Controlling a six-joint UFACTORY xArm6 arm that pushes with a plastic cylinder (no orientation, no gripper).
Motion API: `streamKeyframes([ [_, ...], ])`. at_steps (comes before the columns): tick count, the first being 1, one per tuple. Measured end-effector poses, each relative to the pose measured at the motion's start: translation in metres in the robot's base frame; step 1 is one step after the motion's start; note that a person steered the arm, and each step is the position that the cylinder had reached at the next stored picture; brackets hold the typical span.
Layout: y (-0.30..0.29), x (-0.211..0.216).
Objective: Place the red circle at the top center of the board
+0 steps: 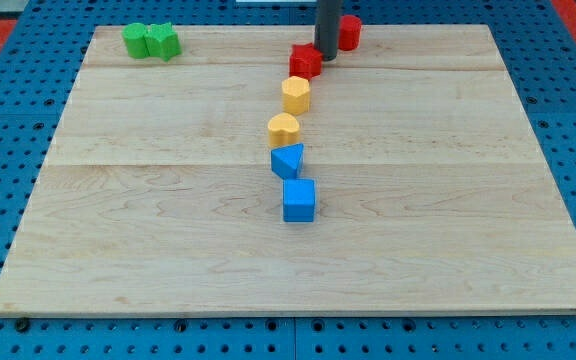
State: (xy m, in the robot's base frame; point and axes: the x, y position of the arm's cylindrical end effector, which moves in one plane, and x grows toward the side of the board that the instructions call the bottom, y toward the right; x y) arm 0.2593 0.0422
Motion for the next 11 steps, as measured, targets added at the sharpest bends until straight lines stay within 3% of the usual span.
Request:
streamKeyframes([
  [1, 0.008, 0.01],
  [2, 0.075, 0.009],
  [3, 0.138, -0.028],
  [5, 0.072, -0.06],
  [6, 0.068, -0.063],
  [7, 0.019, -0.063],
  [9, 0.019, -0.068],
  [11, -0.034, -0.066],
])
